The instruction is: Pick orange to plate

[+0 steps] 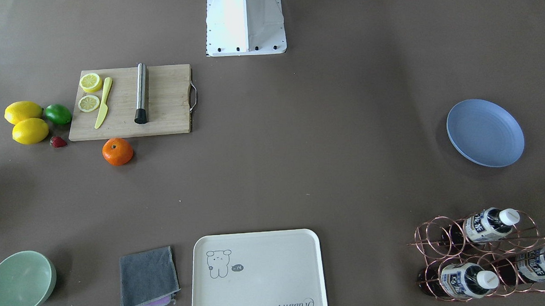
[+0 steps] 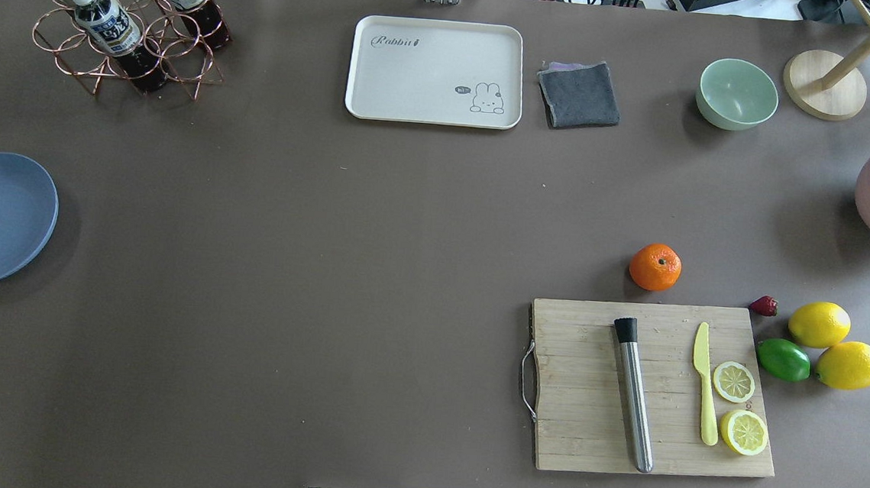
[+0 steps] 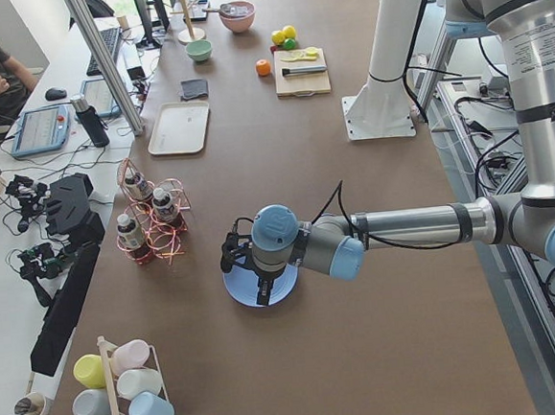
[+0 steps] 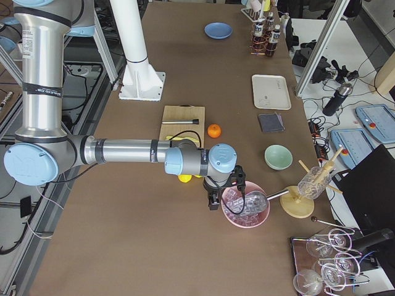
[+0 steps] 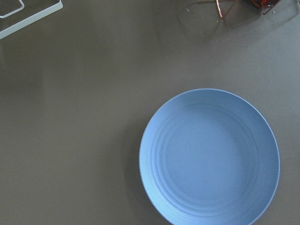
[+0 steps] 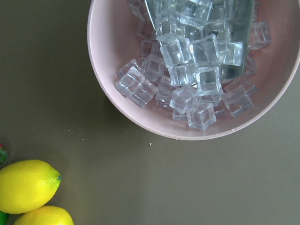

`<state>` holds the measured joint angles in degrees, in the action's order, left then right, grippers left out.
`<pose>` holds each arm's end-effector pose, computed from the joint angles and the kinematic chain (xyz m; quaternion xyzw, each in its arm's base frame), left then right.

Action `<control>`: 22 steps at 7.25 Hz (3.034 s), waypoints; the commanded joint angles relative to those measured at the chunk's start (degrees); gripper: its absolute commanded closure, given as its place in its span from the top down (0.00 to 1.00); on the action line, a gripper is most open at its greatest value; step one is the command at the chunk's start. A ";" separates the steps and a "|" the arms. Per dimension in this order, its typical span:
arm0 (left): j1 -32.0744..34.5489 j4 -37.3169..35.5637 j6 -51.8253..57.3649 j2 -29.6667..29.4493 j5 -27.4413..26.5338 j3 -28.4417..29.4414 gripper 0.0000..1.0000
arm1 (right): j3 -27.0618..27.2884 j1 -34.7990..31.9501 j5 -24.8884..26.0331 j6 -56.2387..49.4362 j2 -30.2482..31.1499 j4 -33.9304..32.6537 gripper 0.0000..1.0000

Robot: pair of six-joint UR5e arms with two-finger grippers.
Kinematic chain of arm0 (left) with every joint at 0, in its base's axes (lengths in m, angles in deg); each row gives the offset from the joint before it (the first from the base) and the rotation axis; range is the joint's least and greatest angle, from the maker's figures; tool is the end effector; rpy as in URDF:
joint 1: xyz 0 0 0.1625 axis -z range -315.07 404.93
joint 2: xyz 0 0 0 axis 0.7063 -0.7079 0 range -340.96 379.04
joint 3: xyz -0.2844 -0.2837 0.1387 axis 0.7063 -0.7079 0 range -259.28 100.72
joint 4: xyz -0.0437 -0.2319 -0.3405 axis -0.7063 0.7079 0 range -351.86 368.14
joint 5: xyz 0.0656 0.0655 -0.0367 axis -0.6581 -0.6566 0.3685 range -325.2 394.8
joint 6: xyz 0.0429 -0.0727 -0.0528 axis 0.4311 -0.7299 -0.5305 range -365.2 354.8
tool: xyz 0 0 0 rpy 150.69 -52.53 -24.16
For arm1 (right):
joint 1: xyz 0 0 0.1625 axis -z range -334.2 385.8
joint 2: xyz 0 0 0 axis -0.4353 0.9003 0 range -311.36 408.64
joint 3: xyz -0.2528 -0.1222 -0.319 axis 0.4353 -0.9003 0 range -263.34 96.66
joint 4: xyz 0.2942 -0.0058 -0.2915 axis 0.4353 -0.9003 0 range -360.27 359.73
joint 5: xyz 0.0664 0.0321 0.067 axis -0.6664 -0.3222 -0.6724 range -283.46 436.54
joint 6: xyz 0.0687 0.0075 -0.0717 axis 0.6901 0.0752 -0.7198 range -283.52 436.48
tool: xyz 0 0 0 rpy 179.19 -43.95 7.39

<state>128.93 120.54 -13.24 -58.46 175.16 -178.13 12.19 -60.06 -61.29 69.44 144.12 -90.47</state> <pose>-0.0129 -0.4180 0.6305 0.0950 0.4347 0.0535 0.8940 0.0267 -0.4542 0.6522 0.0092 -0.4054 -0.0884 0.9098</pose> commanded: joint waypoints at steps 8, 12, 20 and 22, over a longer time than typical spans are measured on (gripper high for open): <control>-1.29 -3.43 3.12 4.37 -2.38 -3.28 0.95 | -1.04 0.88 4.50 1.14 -0.56 4.41 1.00; -1.12 -3.25 3.64 3.06 -0.29 -3.02 0.95 | -0.87 0.96 4.33 1.23 -0.55 4.41 1.00; -7.34 18.44 -9.52 -9.69 -6.39 25.37 0.96 | -0.60 1.67 1.69 1.14 -0.12 4.41 1.00; -9.11 18.64 -10.42 -10.22 -6.77 25.20 0.93 | -0.60 1.67 1.69 1.23 -0.12 4.41 1.00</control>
<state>120.98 138.52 -22.53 -68.36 168.82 -153.01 11.58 -58.40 -59.56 70.60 144.00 -86.06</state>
